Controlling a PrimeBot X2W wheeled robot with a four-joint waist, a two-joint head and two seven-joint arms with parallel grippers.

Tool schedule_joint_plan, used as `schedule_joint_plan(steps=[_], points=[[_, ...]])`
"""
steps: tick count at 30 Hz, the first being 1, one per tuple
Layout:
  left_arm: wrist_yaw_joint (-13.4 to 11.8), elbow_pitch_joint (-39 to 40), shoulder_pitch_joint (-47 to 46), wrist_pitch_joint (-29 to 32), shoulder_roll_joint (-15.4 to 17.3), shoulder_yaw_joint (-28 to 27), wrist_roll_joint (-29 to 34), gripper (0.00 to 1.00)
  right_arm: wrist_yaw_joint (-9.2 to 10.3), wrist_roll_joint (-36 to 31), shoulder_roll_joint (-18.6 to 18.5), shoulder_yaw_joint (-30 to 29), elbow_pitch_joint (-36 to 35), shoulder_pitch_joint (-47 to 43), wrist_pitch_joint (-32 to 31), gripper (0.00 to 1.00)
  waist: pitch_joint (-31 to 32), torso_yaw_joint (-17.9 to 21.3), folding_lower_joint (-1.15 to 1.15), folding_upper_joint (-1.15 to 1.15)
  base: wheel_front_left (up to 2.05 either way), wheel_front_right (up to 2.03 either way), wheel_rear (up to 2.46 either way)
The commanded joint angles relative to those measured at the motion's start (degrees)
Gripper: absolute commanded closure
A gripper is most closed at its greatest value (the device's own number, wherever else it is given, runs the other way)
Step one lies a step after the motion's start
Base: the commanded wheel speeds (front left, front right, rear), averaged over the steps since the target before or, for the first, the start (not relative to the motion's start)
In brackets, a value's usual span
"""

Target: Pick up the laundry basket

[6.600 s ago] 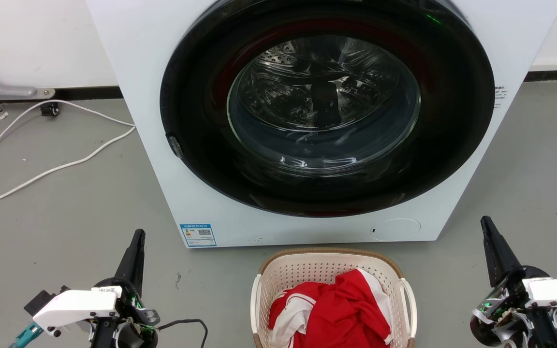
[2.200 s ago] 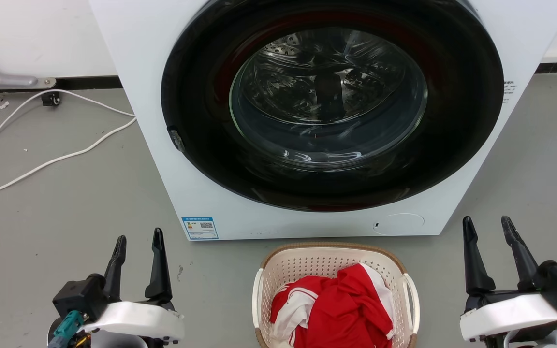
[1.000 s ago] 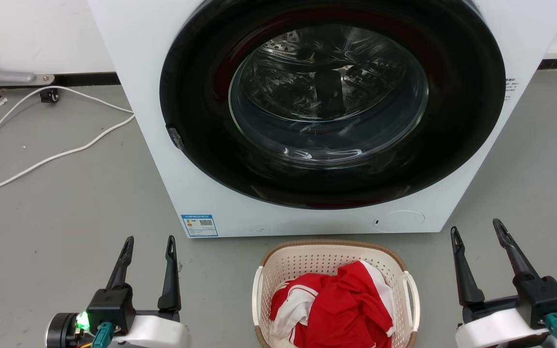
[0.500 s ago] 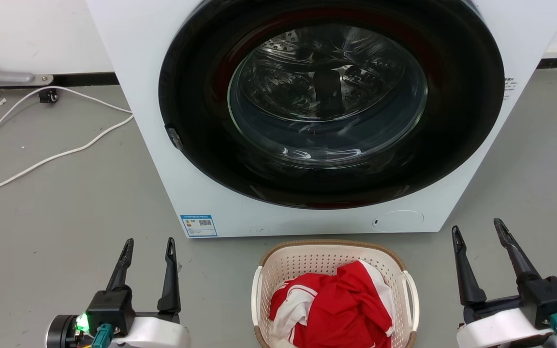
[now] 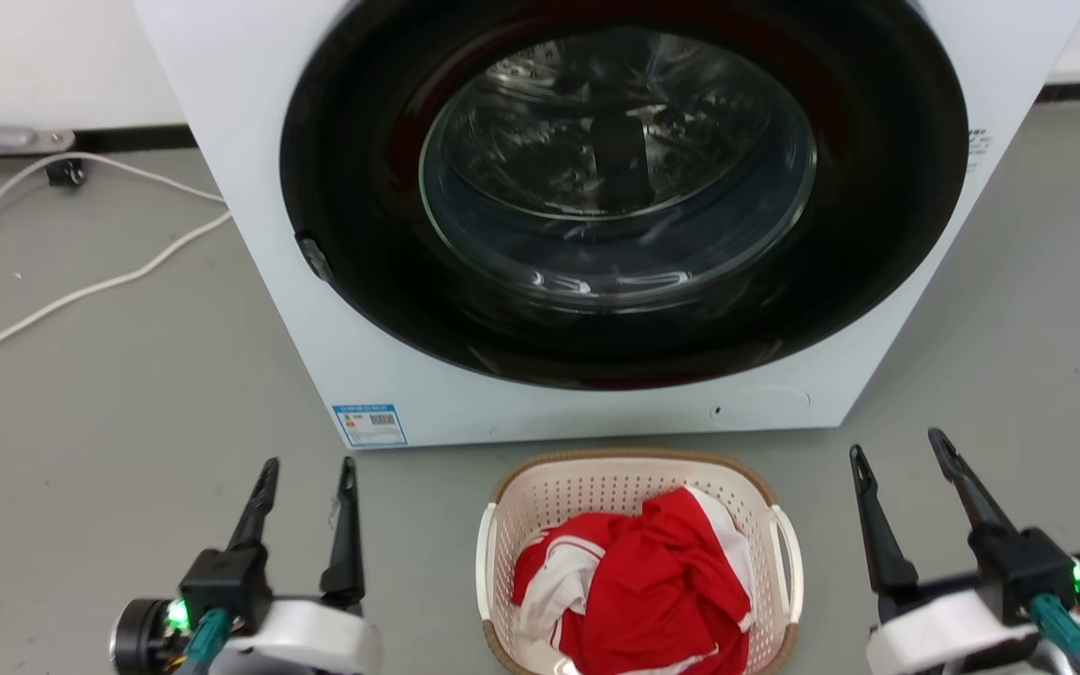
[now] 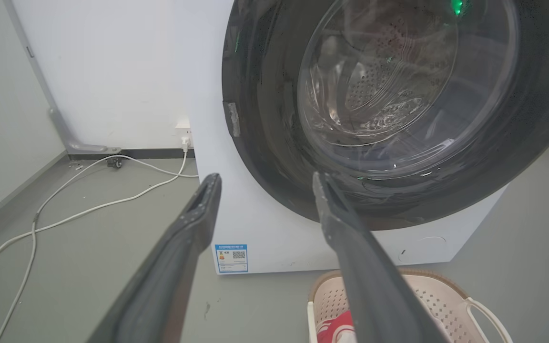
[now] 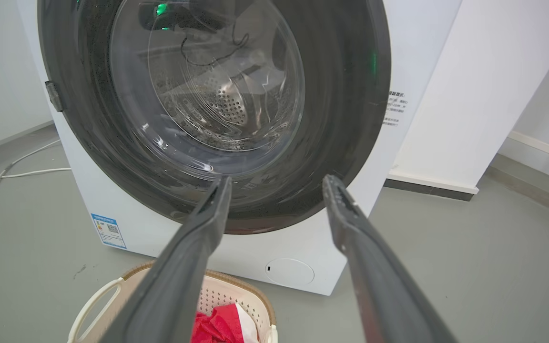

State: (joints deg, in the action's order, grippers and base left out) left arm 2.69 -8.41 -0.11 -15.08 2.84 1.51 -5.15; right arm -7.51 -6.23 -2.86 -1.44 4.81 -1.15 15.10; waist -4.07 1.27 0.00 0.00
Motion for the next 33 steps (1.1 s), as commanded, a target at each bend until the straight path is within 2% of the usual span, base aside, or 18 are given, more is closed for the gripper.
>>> schedule_joint_plan(steps=[1, 13, 25, 33], points=[[0.34, -0.52, -1.09, -0.14, 0.06, 0.34, 0.24, 0.00, 0.04, -0.35, -0.03, -0.09, 0.37, 1.37, 0.10, 0.00, -0.92, 0.30, 0.00, 0.00, 0.00, 0.00, 0.00], [1.08, -16.15, -13.87, -0.14, 0.09, 5.24, 1.46, 0.00, 0.04, -5.42, 0.00, -0.33, 11.90, 12.57, 0.10, 0.00, -11.30, 1.60, 0.00, 0.00, 0.00, 0.00, 0.00], [3.39, -34.32, -28.15, -0.14, 0.13, 7.35, 1.41, 0.00, 0.05, -9.19, -1.29, -0.09, 30.94, 25.00, 0.11, 0.00, -23.56, 2.60, 0.00, 0.00, 0.00, 0.00, 0.00], [4.21, -44.84, -36.39, -0.14, 0.11, 9.74, 1.70, 0.00, 0.05, -8.98, -2.69, 0.76, 42.49, 33.52, 0.10, 0.00, -31.17, 2.49, 0.00, 0.00, 0.00, 0.00, 0.00]])
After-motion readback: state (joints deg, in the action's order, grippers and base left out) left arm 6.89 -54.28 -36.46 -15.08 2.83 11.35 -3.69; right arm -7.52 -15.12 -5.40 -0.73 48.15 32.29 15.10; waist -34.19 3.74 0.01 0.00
